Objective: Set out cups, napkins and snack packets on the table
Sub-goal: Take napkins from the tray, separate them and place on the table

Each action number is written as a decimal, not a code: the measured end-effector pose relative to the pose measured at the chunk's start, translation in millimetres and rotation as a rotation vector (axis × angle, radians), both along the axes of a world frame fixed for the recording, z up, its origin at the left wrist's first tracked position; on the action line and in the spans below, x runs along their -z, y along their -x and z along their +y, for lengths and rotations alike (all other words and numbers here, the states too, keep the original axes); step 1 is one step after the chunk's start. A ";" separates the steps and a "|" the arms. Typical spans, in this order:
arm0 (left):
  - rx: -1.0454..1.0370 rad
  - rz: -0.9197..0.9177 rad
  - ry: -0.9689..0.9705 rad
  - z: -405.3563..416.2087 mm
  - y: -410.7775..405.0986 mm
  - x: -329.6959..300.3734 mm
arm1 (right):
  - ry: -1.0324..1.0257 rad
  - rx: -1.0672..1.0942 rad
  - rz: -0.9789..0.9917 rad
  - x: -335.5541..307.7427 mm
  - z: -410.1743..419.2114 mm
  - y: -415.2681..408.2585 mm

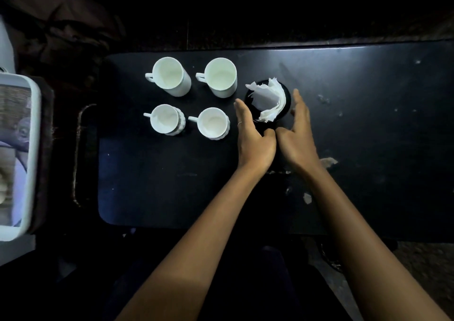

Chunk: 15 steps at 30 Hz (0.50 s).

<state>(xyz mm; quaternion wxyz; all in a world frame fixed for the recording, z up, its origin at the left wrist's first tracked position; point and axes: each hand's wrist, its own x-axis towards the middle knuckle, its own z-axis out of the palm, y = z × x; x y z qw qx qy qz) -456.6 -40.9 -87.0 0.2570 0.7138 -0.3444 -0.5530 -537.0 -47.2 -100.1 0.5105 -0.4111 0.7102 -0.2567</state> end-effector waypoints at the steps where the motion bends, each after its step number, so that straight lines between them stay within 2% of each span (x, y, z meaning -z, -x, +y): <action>1: 0.007 -0.019 0.020 0.3 -0.9 -1.8 | 0.021 0.031 0.052 -3.6 2.4 -3.5; 7: -0.038 -0.087 0.181 20.2 -17.1 -18.1 | 0.226 0.161 0.298 -21.7 22.2 -31.0; 15: -0.211 -0.198 0.216 54.0 -91.8 -38.8 | 0.317 -0.094 0.337 -44.1 43.6 -106.8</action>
